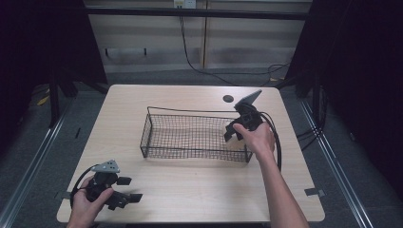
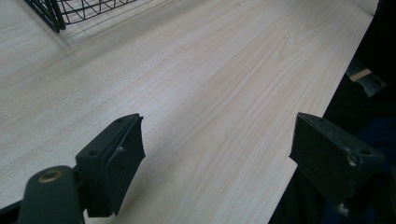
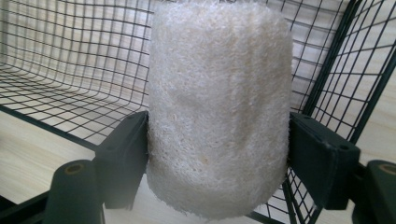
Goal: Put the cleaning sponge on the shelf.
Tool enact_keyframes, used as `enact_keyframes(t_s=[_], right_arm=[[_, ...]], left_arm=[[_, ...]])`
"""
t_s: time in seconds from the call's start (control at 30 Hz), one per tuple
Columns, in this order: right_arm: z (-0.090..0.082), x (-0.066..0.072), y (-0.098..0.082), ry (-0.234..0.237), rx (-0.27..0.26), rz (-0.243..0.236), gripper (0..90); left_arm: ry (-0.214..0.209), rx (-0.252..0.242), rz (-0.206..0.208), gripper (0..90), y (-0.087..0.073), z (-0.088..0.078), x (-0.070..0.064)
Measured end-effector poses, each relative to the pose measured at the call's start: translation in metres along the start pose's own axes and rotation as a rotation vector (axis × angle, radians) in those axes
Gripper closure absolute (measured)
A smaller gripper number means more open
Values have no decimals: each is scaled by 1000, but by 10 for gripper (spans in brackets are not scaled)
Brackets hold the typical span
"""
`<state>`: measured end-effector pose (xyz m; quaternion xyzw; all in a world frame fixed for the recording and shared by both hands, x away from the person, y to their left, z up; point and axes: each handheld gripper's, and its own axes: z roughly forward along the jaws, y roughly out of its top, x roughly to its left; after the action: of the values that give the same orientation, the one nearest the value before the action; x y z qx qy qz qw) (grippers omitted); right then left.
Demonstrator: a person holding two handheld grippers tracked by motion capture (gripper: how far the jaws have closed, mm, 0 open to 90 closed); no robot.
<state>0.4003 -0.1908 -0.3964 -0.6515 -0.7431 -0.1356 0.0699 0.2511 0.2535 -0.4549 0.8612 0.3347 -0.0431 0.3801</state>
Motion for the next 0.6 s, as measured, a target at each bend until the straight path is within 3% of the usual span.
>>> enact_keyframes(t_s=[0.5,0.6], right_arm=[[20,-2,-1,-23,45,46,250],[24,-3,-1,-47,47,37,250]], left_arm=[[5,-4,-6,169,0,0,0],[7,-4,-9,169,0,0,0]])
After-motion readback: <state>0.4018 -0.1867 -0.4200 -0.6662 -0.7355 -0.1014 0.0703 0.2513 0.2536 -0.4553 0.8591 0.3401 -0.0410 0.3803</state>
